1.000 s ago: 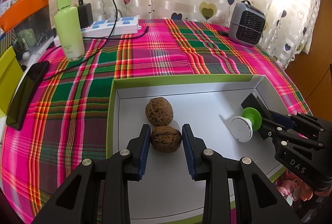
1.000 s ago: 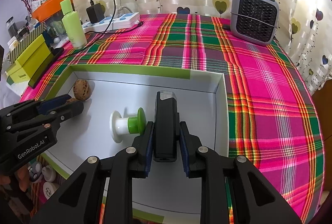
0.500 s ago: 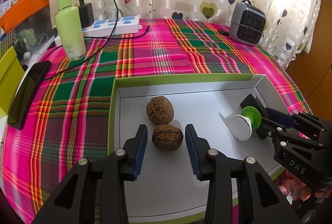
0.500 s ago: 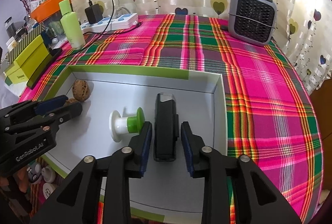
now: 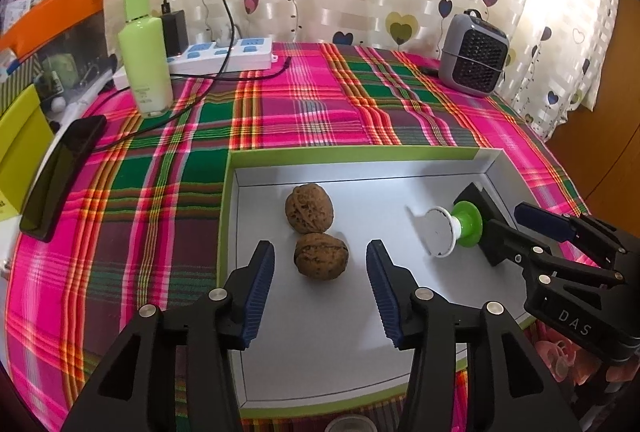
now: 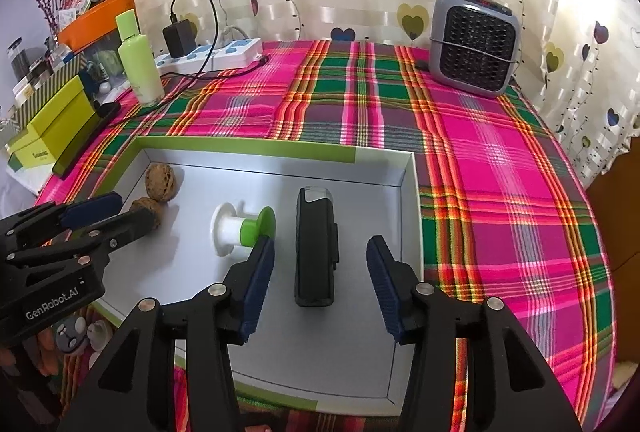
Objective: Organize objects
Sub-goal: 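Lower and release the black device with the right gripper while the left releases the walnut, then withdraw both open grippers from the tray, then move the right gripper toward the pink clips while the left approaches the black disc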
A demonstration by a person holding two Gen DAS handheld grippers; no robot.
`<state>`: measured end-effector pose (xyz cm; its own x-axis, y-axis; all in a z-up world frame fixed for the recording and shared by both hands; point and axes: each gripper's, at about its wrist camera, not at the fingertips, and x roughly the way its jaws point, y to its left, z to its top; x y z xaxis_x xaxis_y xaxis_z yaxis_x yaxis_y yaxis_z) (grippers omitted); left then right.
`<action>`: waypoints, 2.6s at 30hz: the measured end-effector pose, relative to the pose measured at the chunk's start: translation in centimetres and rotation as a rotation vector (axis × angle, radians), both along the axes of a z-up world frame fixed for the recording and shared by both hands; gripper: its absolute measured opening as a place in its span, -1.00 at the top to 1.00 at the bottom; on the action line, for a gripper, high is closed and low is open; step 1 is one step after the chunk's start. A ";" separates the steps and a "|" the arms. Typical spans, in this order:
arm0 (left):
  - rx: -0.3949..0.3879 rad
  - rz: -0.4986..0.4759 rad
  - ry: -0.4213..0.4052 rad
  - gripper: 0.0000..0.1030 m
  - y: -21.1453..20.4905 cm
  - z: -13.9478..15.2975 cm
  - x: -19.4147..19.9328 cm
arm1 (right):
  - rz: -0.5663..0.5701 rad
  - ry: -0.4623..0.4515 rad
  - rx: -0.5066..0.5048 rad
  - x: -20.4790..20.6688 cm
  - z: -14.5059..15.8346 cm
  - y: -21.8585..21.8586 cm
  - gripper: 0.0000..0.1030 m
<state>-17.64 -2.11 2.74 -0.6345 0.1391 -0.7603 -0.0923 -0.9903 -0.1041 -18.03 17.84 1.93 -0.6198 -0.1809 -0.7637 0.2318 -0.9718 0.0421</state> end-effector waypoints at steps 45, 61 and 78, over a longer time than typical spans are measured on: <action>0.014 0.023 0.095 0.06 -0.6 2.3 9.2 | -0.003 0.100 -0.046 8.5 2.7 -0.6 0.04; 0.013 0.009 0.108 0.06 -0.3 1.8 12.6 | 0.009 0.115 -0.045 11.5 2.2 -0.8 0.04; 0.031 0.019 0.074 0.06 -1.5 -0.2 14.5 | 0.003 0.090 -0.040 13.1 0.8 0.3 0.04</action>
